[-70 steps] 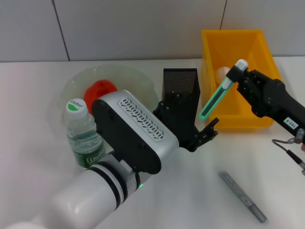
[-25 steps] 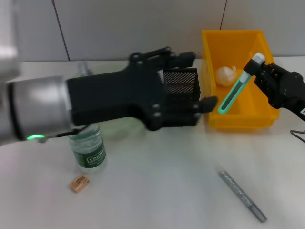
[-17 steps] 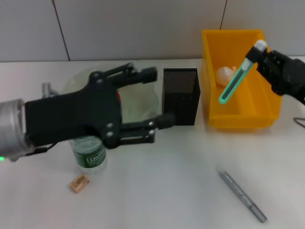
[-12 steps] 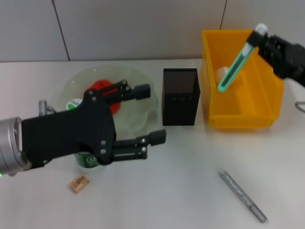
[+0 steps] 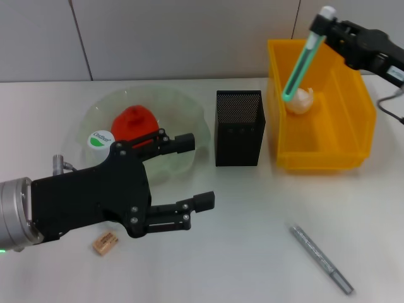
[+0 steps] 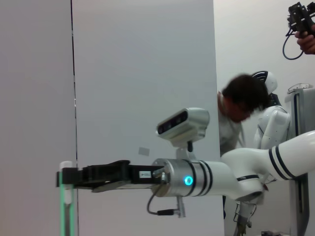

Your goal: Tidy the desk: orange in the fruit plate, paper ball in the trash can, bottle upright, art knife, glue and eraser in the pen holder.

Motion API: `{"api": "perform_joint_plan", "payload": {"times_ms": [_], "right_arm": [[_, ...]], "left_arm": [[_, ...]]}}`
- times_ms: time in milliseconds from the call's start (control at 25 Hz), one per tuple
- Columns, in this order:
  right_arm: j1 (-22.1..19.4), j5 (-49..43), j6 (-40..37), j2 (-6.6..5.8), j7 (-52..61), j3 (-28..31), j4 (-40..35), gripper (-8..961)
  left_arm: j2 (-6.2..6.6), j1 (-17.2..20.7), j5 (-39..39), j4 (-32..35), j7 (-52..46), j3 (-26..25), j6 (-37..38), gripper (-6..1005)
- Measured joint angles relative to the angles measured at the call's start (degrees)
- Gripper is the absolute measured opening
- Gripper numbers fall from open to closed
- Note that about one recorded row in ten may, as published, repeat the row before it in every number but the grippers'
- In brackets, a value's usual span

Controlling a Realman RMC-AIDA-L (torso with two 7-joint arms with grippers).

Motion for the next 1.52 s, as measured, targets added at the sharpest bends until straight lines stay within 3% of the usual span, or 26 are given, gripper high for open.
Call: {"api": "perform_joint_plan", "payload": {"times_ms": [360, 960, 1520], "right_arm": [[4.47, 0.54, 11.24, 0.01, -0.78, -10.0, -0.75, 166], [8.78, 0.79, 17.18, 0.03, -5.95, -10.71, -7.41, 166], [9.49, 1.62, 18.38, 0.16, -7.29, -10.74, -9.38, 165]], "left_arm": [[-0.02, -1.97, 0.03, -4.93, 2.21, 0.04, 0.11, 836], [-0.01, -2.69, 0.13, -6.15, 3.1, 0.39, 0.06, 836], [-0.01, -3.22, 0.42, -6.98, 3.13, 0.57, -0.21, 835]]}}
